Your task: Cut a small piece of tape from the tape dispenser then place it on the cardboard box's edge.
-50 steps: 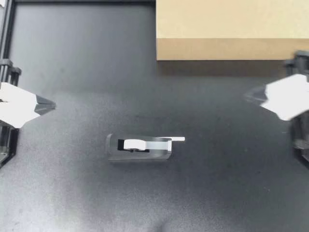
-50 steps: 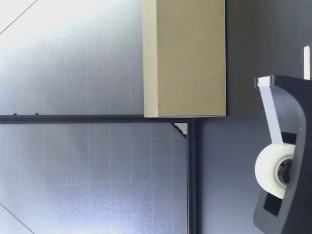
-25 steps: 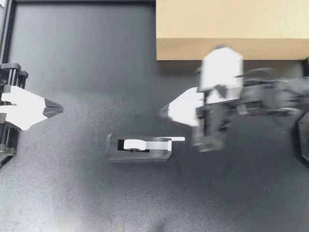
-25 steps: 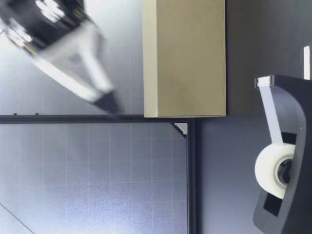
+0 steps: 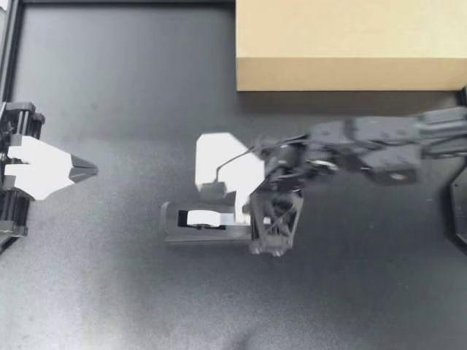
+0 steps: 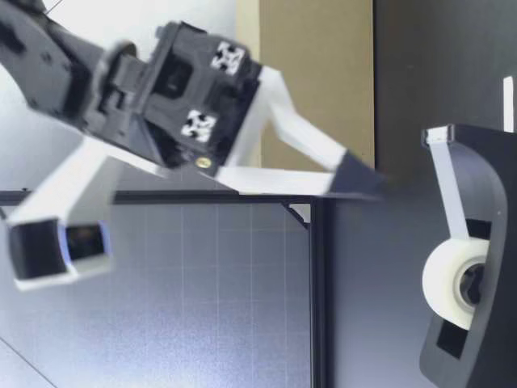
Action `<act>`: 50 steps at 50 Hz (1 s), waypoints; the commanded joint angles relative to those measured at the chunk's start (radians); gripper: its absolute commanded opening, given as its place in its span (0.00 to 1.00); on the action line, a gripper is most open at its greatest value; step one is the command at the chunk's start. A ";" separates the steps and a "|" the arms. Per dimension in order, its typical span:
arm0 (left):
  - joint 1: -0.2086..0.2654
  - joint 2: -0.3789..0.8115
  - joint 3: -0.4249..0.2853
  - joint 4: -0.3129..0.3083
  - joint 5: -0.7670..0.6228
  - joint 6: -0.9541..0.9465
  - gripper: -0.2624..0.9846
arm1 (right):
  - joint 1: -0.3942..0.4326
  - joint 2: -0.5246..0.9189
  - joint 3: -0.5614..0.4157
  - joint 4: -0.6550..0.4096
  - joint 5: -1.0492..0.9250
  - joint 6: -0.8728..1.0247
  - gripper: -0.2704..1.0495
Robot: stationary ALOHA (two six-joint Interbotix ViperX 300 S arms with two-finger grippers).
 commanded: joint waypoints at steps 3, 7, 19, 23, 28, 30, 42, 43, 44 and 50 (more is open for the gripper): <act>-0.003 0.005 -0.011 -0.002 -0.008 -0.002 0.13 | -0.100 0.029 -0.069 0.261 0.141 -0.170 0.10; -0.003 0.006 -0.009 -0.002 -0.008 -0.003 0.13 | -0.167 0.071 -0.089 0.380 0.224 -0.229 0.10; -0.003 0.011 -0.011 -0.002 -0.008 -0.003 0.13 | -0.275 0.175 -0.164 0.434 0.420 -0.247 0.11; -0.003 0.014 -0.011 -0.002 -0.009 -0.003 0.13 | -0.281 0.199 -0.189 0.434 0.448 -0.241 0.13; -0.003 0.020 -0.011 -0.002 -0.009 -0.003 0.13 | -0.281 0.221 -0.216 0.423 0.457 -0.235 0.20; -0.003 0.021 -0.011 -0.002 -0.008 -0.003 0.13 | -0.279 0.229 -0.225 0.416 0.454 -0.232 0.26; -0.003 0.040 -0.009 -0.002 -0.009 -0.003 0.13 | -0.281 0.250 -0.239 0.367 0.440 -0.206 0.62; -0.005 0.041 -0.009 -0.002 -0.009 -0.003 0.13 | -0.281 0.255 -0.241 0.365 0.440 -0.204 0.61; -0.003 0.041 -0.009 -0.002 -0.009 -0.003 0.13 | -0.279 0.256 -0.239 0.367 0.440 -0.204 0.61; -0.003 0.044 -0.006 -0.002 -0.009 -0.003 0.13 | -0.279 0.273 -0.239 0.373 0.443 -0.209 0.57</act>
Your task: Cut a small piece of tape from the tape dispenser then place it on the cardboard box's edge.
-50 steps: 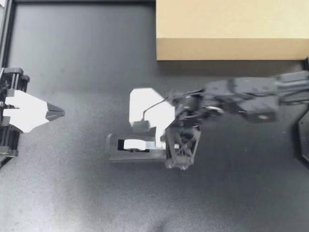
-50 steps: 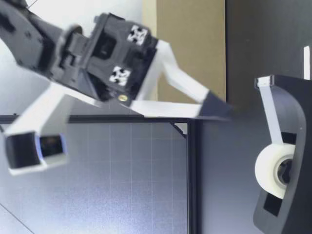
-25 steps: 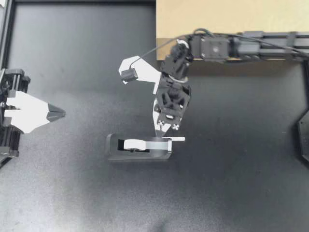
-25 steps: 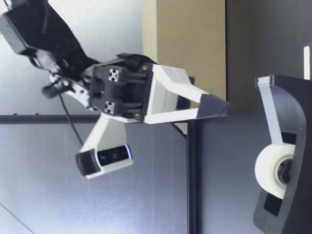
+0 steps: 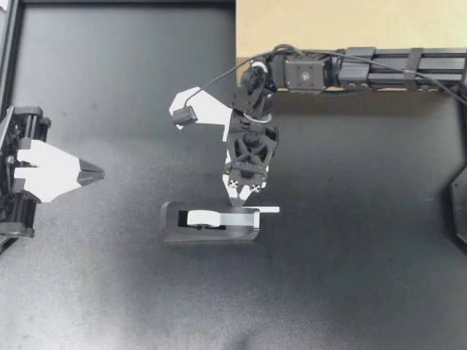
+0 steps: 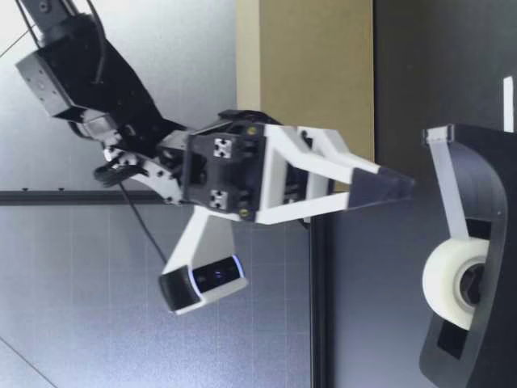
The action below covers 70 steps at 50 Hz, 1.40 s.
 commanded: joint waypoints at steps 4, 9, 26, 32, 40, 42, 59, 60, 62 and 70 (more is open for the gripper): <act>-0.003 0.006 -0.008 -0.002 -0.009 0.000 0.13 | -0.003 -0.005 -0.017 0.026 0.009 -0.003 0.57; -0.003 0.006 -0.005 -0.002 -0.011 -0.002 0.13 | 0.002 0.006 -0.017 0.046 0.017 -0.005 0.56; -0.003 0.006 -0.005 -0.002 -0.009 -0.002 0.13 | 0.034 0.026 -0.015 0.052 0.038 -0.005 0.56; -0.003 0.006 -0.003 -0.002 -0.011 -0.002 0.13 | 0.041 0.028 -0.015 0.051 0.038 -0.002 0.56; -0.003 0.006 -0.003 -0.002 -0.011 -0.002 0.13 | 0.043 0.026 -0.014 0.051 0.038 0.003 0.53; -0.003 0.006 -0.003 -0.002 -0.011 -0.003 0.13 | 0.043 0.025 -0.014 0.051 0.038 0.005 0.51; -0.003 0.006 0.000 -0.002 -0.011 -0.003 0.13 | 0.046 0.000 -0.014 0.048 0.031 0.023 0.27; -0.003 0.006 0.000 -0.002 -0.011 -0.002 0.13 | 0.046 -0.003 -0.014 0.048 0.031 0.025 0.26; -0.003 0.006 0.002 -0.002 -0.011 -0.003 0.13 | 0.046 -0.006 -0.014 0.048 0.031 0.028 0.24; -0.003 0.006 0.003 -0.002 -0.009 -0.003 0.13 | 0.049 -0.020 -0.014 0.052 0.028 0.052 0.17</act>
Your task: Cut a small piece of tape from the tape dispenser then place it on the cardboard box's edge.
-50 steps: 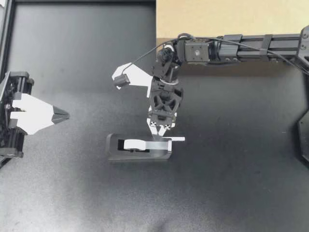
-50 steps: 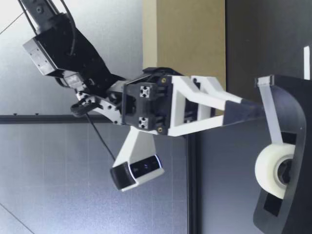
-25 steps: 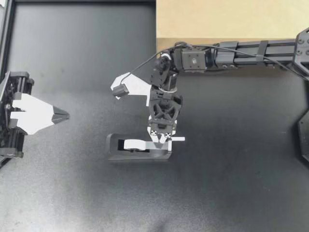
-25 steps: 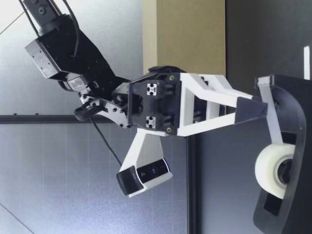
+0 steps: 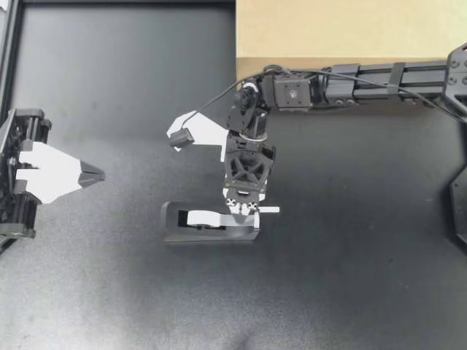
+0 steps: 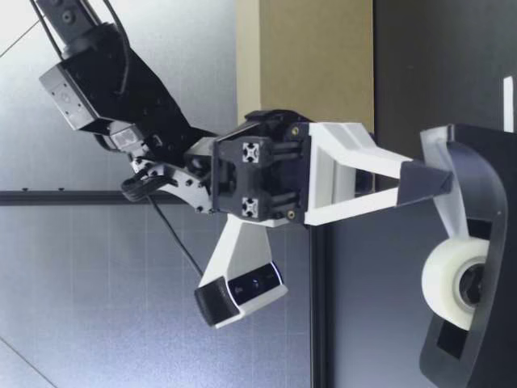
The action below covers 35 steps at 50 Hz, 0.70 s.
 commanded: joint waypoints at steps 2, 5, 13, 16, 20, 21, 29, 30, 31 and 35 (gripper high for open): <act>-0.002 0.005 -0.009 0.000 -0.008 -0.002 0.13 | 0.009 -0.067 -0.014 0.009 0.002 0.018 0.16; -0.002 0.005 -0.008 0.000 -0.009 -0.002 0.13 | 0.012 -0.075 -0.014 0.011 0.000 0.021 0.15; -0.002 0.005 -0.008 0.000 -0.009 -0.002 0.13 | 0.014 -0.097 0.002 0.006 0.000 0.021 0.15; -0.002 0.005 -0.008 0.000 -0.009 -0.002 0.13 | 0.012 -0.107 0.017 0.000 0.000 0.021 0.15; -0.002 0.005 -0.008 0.000 -0.009 -0.002 0.13 | 0.009 -0.123 0.051 -0.002 -0.008 0.020 0.15; -0.002 0.005 -0.008 0.000 -0.009 0.000 0.13 | 0.009 -0.127 0.058 -0.002 -0.011 0.020 0.15; -0.002 0.005 -0.008 0.000 -0.009 0.000 0.13 | 0.002 -0.172 0.121 -0.002 -0.044 0.018 0.15; -0.002 0.005 -0.008 0.000 -0.009 0.000 0.13 | 0.000 -0.178 0.127 -0.002 -0.048 0.018 0.15; -0.002 0.005 -0.008 -0.002 -0.008 0.000 0.13 | -0.002 -0.183 0.133 -0.002 -0.051 0.018 0.15; -0.003 0.005 -0.008 0.000 -0.009 0.000 0.13 | -0.012 -0.201 0.163 -0.002 -0.063 0.018 0.15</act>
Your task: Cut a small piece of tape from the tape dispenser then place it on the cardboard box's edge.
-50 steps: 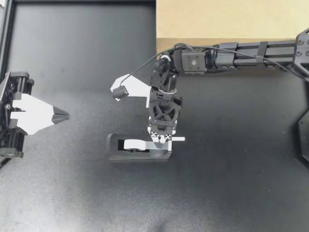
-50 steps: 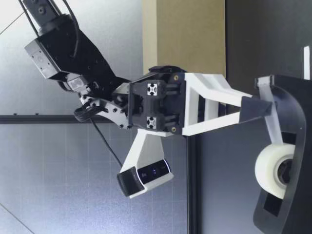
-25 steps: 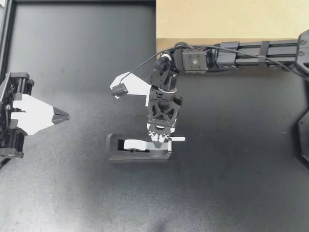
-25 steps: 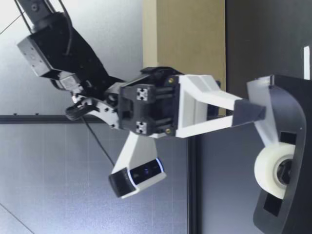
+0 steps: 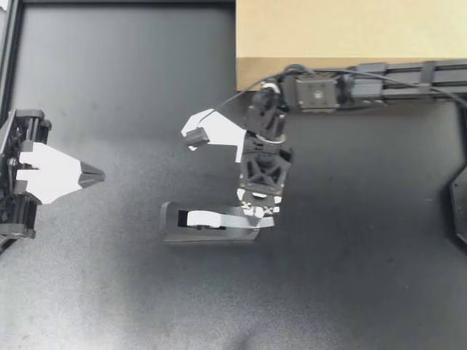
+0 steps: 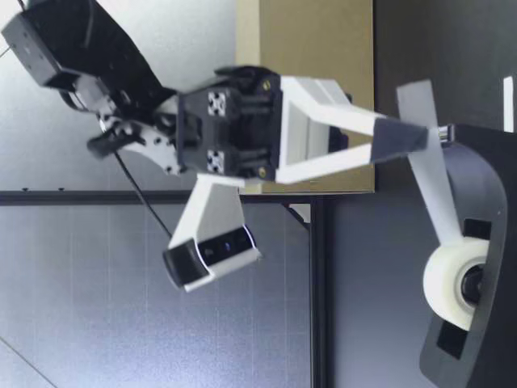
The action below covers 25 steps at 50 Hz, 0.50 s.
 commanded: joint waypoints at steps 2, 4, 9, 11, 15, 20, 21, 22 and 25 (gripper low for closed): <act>-0.002 0.005 -0.014 0.000 -0.009 -0.002 0.13 | -0.018 -0.067 0.025 0.003 -0.012 -0.002 0.15; -0.003 0.005 -0.014 0.000 -0.009 0.000 0.13 | -0.020 -0.071 0.035 0.003 -0.015 -0.002 0.15; -0.002 0.005 -0.014 0.000 -0.008 0.000 0.13 | -0.020 -0.075 0.055 0.003 -0.021 -0.005 0.15; -0.002 0.005 -0.014 0.000 -0.009 0.000 0.13 | -0.020 -0.077 0.061 0.003 -0.023 -0.006 0.15; -0.002 0.005 -0.012 0.000 -0.009 -0.002 0.13 | -0.023 -0.081 0.078 0.002 -0.029 -0.006 0.15; -0.002 0.005 -0.012 0.000 -0.008 -0.002 0.13 | -0.026 -0.087 0.094 0.002 -0.038 -0.006 0.15; -0.002 0.005 -0.012 0.000 -0.009 -0.002 0.13 | -0.028 -0.089 0.095 0.002 -0.041 -0.006 0.15; -0.002 0.005 -0.012 0.000 -0.009 -0.002 0.13 | -0.029 -0.091 0.097 0.002 -0.043 -0.006 0.15; -0.002 0.005 -0.012 0.000 -0.009 -0.002 0.13 | -0.034 -0.091 0.100 0.002 -0.051 -0.006 0.15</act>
